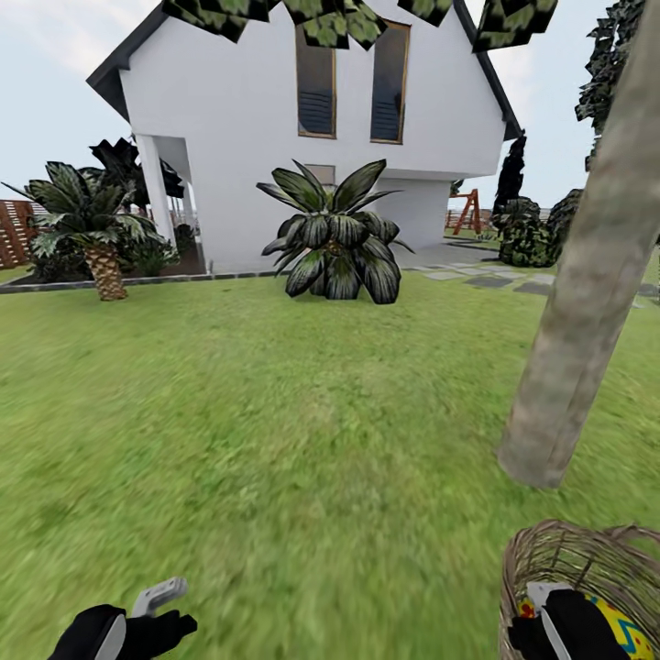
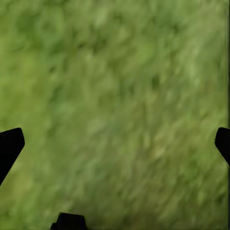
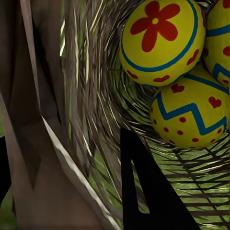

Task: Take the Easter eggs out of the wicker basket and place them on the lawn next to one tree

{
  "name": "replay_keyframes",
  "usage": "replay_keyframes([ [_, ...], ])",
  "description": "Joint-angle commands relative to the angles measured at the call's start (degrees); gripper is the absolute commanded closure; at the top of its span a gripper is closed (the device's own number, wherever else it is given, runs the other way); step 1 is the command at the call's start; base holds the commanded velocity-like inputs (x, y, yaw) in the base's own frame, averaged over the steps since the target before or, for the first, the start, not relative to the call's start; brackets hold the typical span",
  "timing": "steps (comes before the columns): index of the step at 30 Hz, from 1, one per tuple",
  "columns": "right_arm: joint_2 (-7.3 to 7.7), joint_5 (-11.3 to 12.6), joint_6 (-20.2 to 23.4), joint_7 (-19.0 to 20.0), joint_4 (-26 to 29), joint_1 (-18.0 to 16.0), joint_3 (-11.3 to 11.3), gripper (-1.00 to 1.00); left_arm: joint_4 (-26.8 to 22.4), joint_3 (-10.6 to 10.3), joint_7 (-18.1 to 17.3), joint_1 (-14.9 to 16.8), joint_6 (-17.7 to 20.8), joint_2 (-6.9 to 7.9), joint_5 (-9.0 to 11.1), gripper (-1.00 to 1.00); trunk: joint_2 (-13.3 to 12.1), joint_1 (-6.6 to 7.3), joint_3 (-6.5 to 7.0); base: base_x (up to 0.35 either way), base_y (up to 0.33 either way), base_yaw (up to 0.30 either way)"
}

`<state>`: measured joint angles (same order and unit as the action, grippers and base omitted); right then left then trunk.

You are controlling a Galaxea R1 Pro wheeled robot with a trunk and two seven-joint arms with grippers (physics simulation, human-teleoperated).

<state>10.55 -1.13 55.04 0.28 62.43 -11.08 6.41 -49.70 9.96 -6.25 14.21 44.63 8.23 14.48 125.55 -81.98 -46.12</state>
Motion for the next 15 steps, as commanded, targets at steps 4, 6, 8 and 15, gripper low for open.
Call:
replay_keyframes([
  [4,-0.05,-0.36,0.25,0.00,0.06,-0.07,0.01,1.00,-0.05,0.17,-0.37,0.03,0.28,-0.06,-0.25,-1.00,0.03,-0.03,-0.06,0.338,0.000,-0.009],
  [6,-0.07,-0.36,0.25,0.01,0.07,-0.05,0.01,1.00,-0.05,0.15,-0.35,0.03,0.28,-0.14,-0.25,-1.00,0.03,-0.03,-0.06,0.338,0.000,0.000],
  [8,-0.09,-0.36,0.25,0.04,0.06,-0.01,0.01,1.00,-0.05,0.17,-0.34,0.03,0.28,-0.15,-0.25,-1.00,0.03,-0.03,-0.01,0.338,-0.007,-0.117],
  [15,-0.03,-0.36,0.25,-0.01,0.06,-0.01,0.01,1.00,-0.09,0.16,-0.40,0.03,0.28,-0.15,-0.24,-1.00,0.03,-0.03,0.10,0.335,-0.066,-0.076],
])
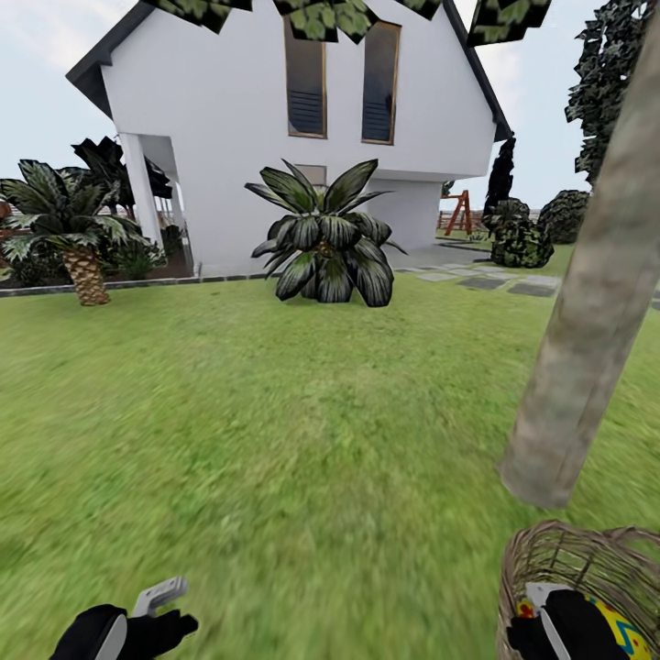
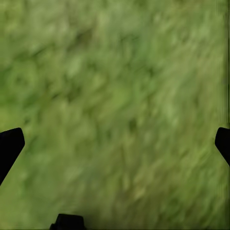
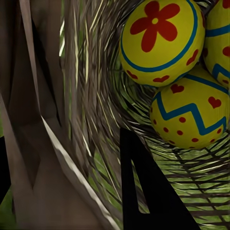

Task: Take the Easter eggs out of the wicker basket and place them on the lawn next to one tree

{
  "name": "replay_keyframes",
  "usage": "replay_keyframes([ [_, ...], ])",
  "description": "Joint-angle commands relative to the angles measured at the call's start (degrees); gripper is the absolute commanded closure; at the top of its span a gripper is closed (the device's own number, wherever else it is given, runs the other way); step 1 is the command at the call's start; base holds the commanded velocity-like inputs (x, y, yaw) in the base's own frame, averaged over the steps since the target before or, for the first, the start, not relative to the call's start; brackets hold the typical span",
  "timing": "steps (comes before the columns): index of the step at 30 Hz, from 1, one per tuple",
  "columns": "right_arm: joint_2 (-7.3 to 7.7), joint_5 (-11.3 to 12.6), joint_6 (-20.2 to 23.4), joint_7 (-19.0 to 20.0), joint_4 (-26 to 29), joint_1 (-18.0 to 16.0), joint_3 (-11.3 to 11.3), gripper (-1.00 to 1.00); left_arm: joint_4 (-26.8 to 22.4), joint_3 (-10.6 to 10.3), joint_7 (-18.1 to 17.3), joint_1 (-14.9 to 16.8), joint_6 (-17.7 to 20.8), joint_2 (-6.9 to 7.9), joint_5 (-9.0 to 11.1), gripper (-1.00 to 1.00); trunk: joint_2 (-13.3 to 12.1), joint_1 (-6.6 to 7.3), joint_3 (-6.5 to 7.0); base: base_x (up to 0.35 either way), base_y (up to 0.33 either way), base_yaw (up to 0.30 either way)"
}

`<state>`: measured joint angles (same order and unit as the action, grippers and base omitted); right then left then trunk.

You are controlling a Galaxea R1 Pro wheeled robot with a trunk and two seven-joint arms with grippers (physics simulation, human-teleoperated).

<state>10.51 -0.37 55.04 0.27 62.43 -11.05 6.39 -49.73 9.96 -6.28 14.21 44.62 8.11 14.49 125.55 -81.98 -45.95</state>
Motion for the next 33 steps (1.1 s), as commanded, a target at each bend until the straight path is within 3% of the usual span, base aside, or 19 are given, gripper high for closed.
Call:
replay_keyframes([
  [1,0.02,-1.13,0.24,0.00,0.06,-0.04,0.03,1.00,-0.16,0.17,-0.44,0.03,0.30,-0.02,-0.15,-1.00,0.03,-0.02,-0.06,0.170,-0.059,-0.001],
  [33,0.18,-0.91,0.24,0.11,-0.03,-0.07,0.06,1.00,-0.01,0.08,-0.49,0.03,0.38,-0.54,-0.22,-1.00,12.06,-6.61,-5.45,0.003,-0.001,0.000],
])
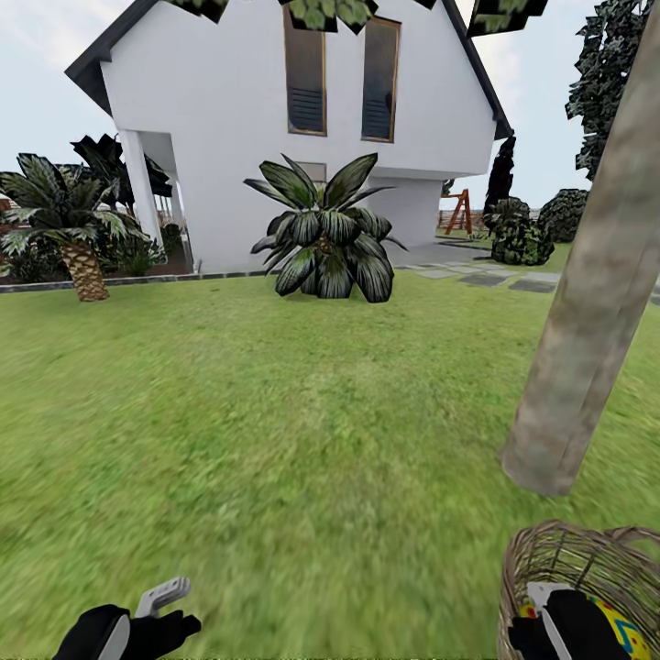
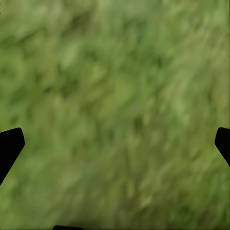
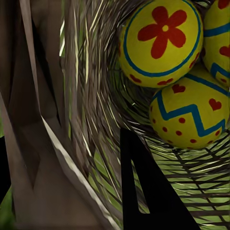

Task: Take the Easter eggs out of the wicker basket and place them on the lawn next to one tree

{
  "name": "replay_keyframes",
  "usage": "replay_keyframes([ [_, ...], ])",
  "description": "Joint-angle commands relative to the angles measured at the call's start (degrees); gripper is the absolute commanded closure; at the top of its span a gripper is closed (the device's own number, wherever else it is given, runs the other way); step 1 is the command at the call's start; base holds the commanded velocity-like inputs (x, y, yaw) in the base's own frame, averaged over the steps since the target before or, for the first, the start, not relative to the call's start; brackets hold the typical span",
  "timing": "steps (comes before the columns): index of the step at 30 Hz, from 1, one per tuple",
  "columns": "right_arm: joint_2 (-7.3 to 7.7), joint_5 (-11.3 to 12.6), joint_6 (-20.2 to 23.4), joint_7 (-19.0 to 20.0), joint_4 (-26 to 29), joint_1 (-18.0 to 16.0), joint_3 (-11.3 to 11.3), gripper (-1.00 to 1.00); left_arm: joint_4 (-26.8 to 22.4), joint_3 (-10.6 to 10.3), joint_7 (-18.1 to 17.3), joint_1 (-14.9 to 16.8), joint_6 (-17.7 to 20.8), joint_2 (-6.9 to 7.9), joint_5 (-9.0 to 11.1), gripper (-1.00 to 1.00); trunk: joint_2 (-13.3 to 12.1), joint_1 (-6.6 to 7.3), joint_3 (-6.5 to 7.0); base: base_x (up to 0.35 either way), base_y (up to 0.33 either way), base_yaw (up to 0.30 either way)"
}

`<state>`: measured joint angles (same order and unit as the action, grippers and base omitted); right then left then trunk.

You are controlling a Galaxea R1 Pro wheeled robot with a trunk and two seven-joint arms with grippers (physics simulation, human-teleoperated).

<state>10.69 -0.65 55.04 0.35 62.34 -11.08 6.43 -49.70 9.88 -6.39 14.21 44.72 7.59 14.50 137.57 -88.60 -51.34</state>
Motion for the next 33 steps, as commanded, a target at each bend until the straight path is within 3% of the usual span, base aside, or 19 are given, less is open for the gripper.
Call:
replay_keyframes([
  [1,-0.03,-0.61,0.26,0.03,0.06,-0.01,0.01,1.00,-0.13,0.21,-0.37,0.03,0.33,0.03,-0.18,-1.00,0.44,-0.21,-0.24,0.000,0.000,0.000],
  [15,-0.29,-0.43,0.25,0.07,0.06,-0.03,-0.02,1.00,-0.05,0.24,-0.38,0.03,0.36,-0.03,-0.19,-1.00,5.66,-3.07,-2.58,0.000,0.000,0.000],
  [20,-0.32,-0.49,0.25,0.08,0.06,-0.03,-0.02,1.00,-0.06,0.23,-0.38,0.03,0.37,-0.02,-0.18,-1.00,5.74,-3.20,-3.68,0.000,0.000,0.000],
  [26,-0.39,-0.56,0.25,0.08,0.05,-0.02,-0.02,1.00,-0.13,0.22,-0.38,0.03,0.28,-0.03,-0.18,-1.00,5.74,-3.20,-3.68,0.000,0.000,0.000],
  [27,-0.40,-0.63,0.25,0.09,0.06,-0.01,-0.02,-1.00,-0.13,0.22,-0.38,0.03,0.28,-0.03,-0.18,-1.00,5.74,-3.20,-3.70,0.000,0.000,0.000],
  [33,-0.40,-0.25,0.25,0.08,-0.02,0.00,-0.02,-1.00,-0.13,0.22,-0.38,0.03,0.28,-0.03,-0.17,-1.00,5.74,-3.20,-3.75,0.000,0.000,0.000],
])
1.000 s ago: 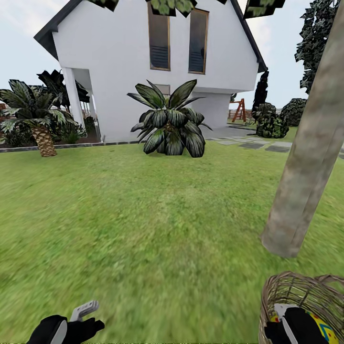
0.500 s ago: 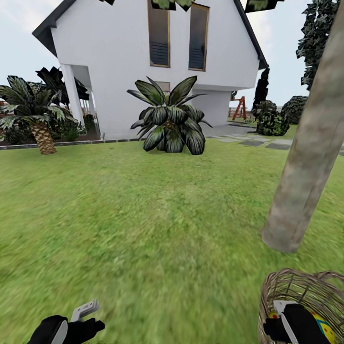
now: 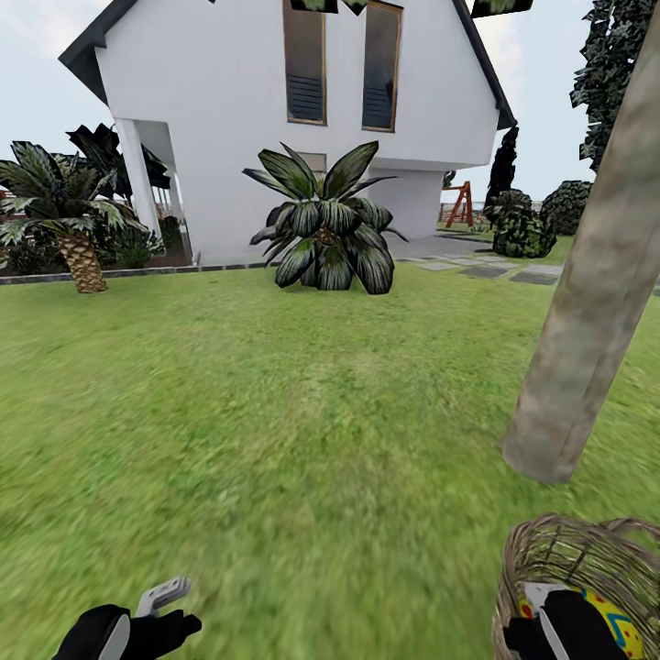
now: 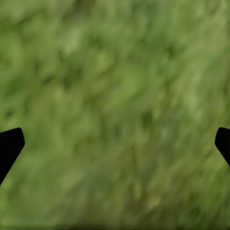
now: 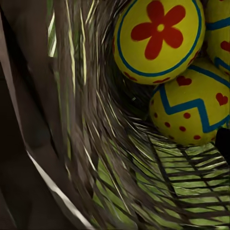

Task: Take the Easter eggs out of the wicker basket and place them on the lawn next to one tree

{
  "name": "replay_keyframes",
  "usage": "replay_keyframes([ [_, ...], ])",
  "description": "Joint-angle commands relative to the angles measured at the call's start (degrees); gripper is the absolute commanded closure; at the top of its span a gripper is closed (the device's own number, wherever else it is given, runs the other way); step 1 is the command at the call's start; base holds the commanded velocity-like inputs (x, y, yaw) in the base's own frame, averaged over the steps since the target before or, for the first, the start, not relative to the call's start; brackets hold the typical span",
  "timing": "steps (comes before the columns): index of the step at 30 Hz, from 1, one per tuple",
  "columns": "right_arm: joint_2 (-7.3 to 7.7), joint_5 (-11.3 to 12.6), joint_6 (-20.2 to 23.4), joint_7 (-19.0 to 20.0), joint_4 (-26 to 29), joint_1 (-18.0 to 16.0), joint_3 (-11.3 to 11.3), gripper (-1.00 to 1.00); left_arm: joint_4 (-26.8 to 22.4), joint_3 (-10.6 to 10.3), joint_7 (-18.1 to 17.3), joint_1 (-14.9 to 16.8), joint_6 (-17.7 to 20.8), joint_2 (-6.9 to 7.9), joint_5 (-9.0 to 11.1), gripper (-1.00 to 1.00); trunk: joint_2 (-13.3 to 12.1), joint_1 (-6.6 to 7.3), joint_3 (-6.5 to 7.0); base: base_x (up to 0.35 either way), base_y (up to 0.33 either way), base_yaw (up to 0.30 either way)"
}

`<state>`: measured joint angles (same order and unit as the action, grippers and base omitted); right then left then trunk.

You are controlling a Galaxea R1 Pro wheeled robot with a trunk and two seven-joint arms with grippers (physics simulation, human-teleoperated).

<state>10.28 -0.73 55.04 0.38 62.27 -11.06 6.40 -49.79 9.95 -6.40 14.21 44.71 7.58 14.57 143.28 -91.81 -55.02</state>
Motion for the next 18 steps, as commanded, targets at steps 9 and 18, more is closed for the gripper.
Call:
replay_keyframes([
  [9,-0.01,-0.23,0.25,-0.03,-0.06,-0.04,-0.05,-1.00,-0.05,0.07,-0.37,0.03,0.29,-0.02,-0.24,-1.00,-0.05,0.15,1.05,0.000,0.000,0.000],
  [18,-0.08,-0.40,0.17,-0.03,-0.42,-0.04,-0.14,-1.00,-0.05,0.07,-0.32,0.03,0.29,-0.03,-0.27,-1.00,-3.66,2.12,2.66,0.000,0.000,0.000],
])
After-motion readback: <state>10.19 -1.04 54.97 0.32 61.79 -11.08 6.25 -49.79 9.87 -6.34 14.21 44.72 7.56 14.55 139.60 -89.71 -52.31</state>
